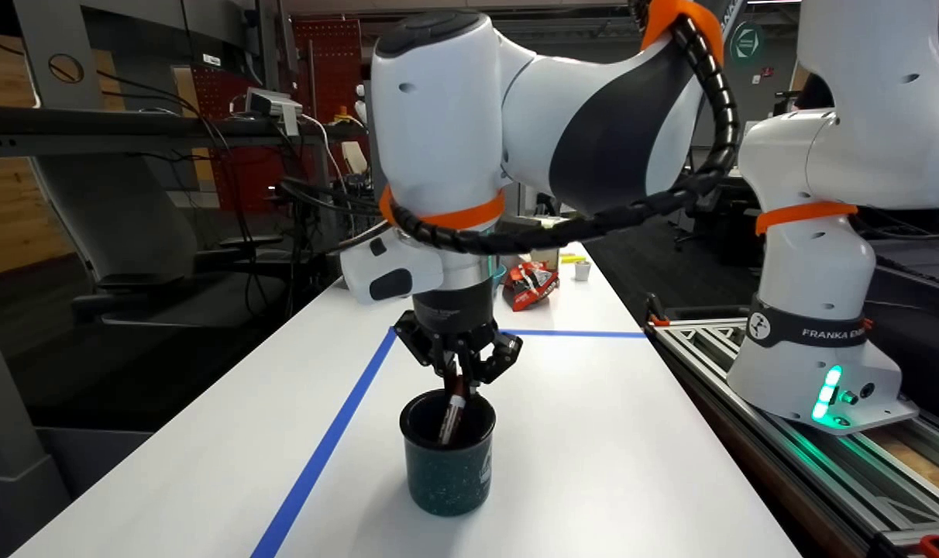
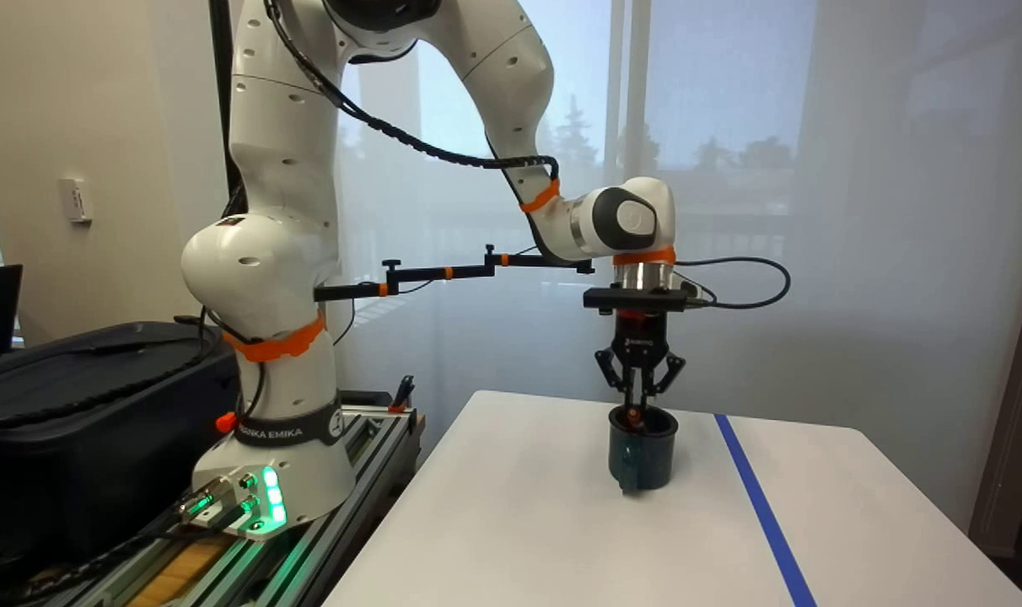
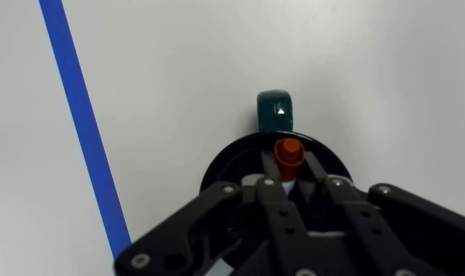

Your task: Take the marker out of the cup

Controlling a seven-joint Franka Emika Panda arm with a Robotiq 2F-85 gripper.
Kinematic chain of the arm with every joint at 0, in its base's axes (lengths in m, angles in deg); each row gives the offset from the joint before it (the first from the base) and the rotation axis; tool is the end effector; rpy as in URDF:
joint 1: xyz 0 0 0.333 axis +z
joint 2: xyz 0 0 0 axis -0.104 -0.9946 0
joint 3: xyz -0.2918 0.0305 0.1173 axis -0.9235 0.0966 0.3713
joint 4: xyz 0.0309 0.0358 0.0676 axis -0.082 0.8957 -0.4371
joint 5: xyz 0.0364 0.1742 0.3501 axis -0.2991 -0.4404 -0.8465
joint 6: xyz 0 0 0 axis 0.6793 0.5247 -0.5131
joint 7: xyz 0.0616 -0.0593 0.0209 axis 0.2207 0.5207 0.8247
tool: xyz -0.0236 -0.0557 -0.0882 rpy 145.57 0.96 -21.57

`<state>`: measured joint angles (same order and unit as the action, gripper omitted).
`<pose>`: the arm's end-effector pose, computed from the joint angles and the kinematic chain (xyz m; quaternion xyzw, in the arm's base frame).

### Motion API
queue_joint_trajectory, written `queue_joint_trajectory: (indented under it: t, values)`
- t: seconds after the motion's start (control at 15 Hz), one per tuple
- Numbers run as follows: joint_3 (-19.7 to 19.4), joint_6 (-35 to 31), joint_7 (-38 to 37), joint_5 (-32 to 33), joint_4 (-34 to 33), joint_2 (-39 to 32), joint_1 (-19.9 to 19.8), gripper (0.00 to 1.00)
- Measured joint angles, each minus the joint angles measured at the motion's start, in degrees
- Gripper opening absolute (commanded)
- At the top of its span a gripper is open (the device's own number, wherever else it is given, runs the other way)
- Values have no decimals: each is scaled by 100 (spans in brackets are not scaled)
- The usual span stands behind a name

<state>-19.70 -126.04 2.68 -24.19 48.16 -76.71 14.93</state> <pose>0.4800 0.1418 0.2632 0.8276 0.5373 -0.0922 0.1340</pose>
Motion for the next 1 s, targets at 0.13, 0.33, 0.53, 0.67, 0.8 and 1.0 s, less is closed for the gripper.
queue_joint_trajectory:
  t: [0.13, 0.33, 0.53, 0.67, 0.8, 1.0]
  values:
    - [30, 108, 2, -100, 1, 220, 0, 5]
    - [55, 484, 27, -431, 9, 729, 1, 5]
    - [-23, 795, 15, -677, 41, 1336, -31, 5]
    - [-171, 718, -159, -603, 60, 1666, -149, 5]
    - [-362, 477, -410, -512, 74, 1828, -330, 5]
    - [-561, -21, -867, -474, 214, 1752, -568, 5]
